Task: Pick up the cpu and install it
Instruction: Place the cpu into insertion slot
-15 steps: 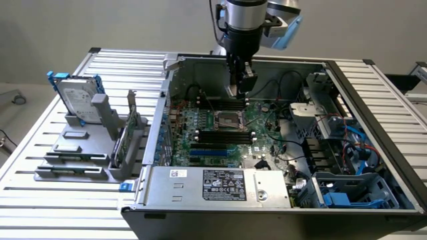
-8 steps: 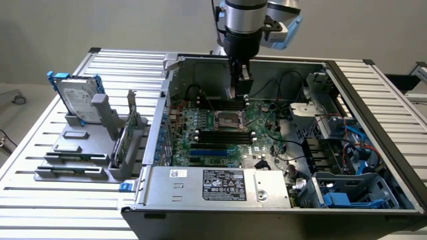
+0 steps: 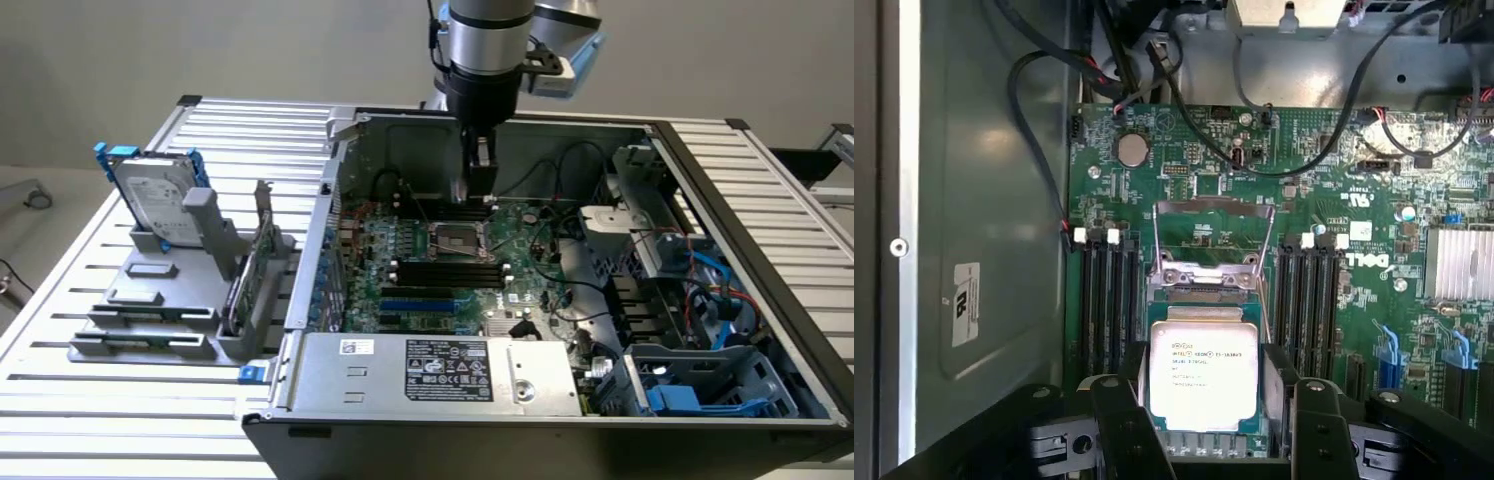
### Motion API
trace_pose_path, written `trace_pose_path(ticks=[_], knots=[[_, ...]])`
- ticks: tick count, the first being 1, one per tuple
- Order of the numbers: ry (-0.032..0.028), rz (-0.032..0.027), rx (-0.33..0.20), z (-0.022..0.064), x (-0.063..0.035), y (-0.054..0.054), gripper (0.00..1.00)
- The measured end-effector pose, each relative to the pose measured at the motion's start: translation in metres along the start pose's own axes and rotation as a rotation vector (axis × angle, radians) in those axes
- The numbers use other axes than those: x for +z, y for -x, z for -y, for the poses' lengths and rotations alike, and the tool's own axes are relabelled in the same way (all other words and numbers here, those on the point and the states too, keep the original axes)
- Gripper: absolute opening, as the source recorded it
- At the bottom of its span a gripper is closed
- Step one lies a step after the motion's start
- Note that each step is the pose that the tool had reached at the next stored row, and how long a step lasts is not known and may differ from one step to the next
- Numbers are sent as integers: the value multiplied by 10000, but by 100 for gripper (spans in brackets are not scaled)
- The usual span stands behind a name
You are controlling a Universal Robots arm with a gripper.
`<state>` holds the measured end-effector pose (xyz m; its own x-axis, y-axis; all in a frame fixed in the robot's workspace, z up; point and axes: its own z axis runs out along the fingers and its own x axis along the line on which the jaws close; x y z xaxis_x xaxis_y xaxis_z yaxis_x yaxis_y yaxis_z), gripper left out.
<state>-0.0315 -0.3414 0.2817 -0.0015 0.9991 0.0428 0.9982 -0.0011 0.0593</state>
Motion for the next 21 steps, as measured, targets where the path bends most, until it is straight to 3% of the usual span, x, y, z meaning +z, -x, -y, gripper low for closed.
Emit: trace_pose_path(ticks=[7,14,21], knots=[[0,110,475,42,88,3,55],[-16,146,534,64,148,8,55],[-15,145,535,79,254,18,55]])
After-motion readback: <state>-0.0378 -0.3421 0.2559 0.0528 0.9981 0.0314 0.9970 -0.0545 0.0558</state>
